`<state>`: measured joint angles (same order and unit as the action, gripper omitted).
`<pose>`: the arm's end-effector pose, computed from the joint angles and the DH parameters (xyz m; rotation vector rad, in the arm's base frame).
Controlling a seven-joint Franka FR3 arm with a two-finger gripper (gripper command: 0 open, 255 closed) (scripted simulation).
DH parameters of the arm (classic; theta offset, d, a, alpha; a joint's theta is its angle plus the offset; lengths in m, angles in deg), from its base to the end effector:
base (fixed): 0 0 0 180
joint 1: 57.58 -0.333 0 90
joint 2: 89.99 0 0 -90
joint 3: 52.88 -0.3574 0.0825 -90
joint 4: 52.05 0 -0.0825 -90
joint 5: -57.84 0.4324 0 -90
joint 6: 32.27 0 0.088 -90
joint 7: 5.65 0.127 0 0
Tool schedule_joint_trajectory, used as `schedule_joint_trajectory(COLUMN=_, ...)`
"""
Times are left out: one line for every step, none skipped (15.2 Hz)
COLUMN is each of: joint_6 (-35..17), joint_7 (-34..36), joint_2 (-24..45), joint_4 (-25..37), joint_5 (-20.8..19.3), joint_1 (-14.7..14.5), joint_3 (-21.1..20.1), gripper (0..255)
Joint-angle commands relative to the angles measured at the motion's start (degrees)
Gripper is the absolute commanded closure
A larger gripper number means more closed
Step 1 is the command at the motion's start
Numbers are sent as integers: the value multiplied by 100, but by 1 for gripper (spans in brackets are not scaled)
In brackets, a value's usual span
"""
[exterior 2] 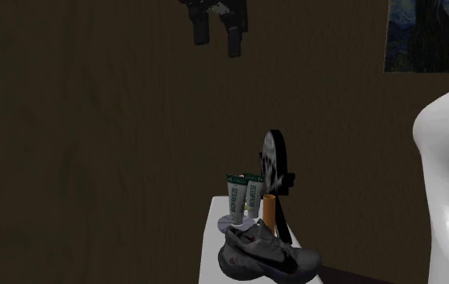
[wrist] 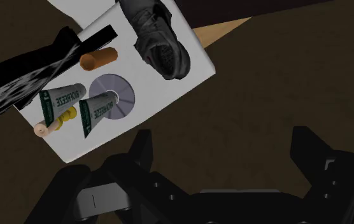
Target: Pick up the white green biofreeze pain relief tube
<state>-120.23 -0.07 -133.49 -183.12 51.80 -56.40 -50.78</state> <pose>0.3299 -0.0366 0.6236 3.0532 -0.2275 0.0129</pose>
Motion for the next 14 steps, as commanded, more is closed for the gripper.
schedule_joint_trajectory(joint_6=0, joint_7=0, joint_2=0, joint_4=0, joint_5=0, joint_1=0, joint_3=0, gripper=0)
schedule_joint_trajectory(joint_6=-163, joint_7=-28, joint_2=51, joint_4=-101, joint_5=-49, joint_1=44, joint_3=79, gripper=0)
schedule_joint_trajectory(joint_6=-326, joint_7=-55, joint_2=108, joint_4=-195, joint_5=-98, joint_1=88, joint_3=159, gripper=0)
schedule_joint_trajectory(joint_6=-491, joint_7=-82, joint_2=173, joint_4=-284, joint_5=-146, joint_1=132, joint_3=240, gripper=0)
schedule_joint_trajectory(joint_6=-657, joint_7=-109, joint_2=245, joint_4=-366, joint_5=-193, joint_1=177, joint_3=322, gripper=0)
schedule_joint_trajectory(joint_6=-824, joint_7=-136, joint_2=324, joint_4=-441, joint_5=-239, joint_1=223, joint_3=403, gripper=0)
schedule_joint_trajectory(joint_6=-991, joint_7=-162, joint_2=410, joint_4=-510, joint_5=-283, joint_1=268, joint_3=486, gripper=0)
schedule_joint_trajectory(joint_6=-1160, joint_7=-188, joint_2=503, joint_4=-572, joint_5=-326, joint_1=312, joint_3=569, gripper=0)
schedule_joint_trajectory(joint_6=-1329, joint_7=-214, joint_2=603, joint_4=-628, joint_5=-367, joint_1=355, joint_3=653, gripper=0)
schedule_joint_trajectory(joint_6=-1498, joint_7=-241, joint_2=710, joint_4=-677, joint_5=-406, joint_1=398, joint_3=737, gripper=0)
schedule_joint_trajectory(joint_6=-1668, joint_7=-269, joint_2=824, joint_4=-720, joint_5=-442, joint_1=441, joint_3=822, gripper=0)
schedule_joint_trajectory(joint_6=-1838, joint_7=-296, joint_2=945, joint_4=-755, joint_5=-475, joint_1=483, joint_3=907, gripper=0)
schedule_joint_trajectory(joint_6=-2008, joint_7=-325, joint_2=1072, joint_4=-784, joint_5=-505, joint_1=522, joint_3=992, gripper=0)
schedule_joint_trajectory(joint_6=-2178, joint_7=-354, joint_2=1206, joint_4=-806, joint_5=-531, joint_1=561, joint_3=1078, gripper=0)
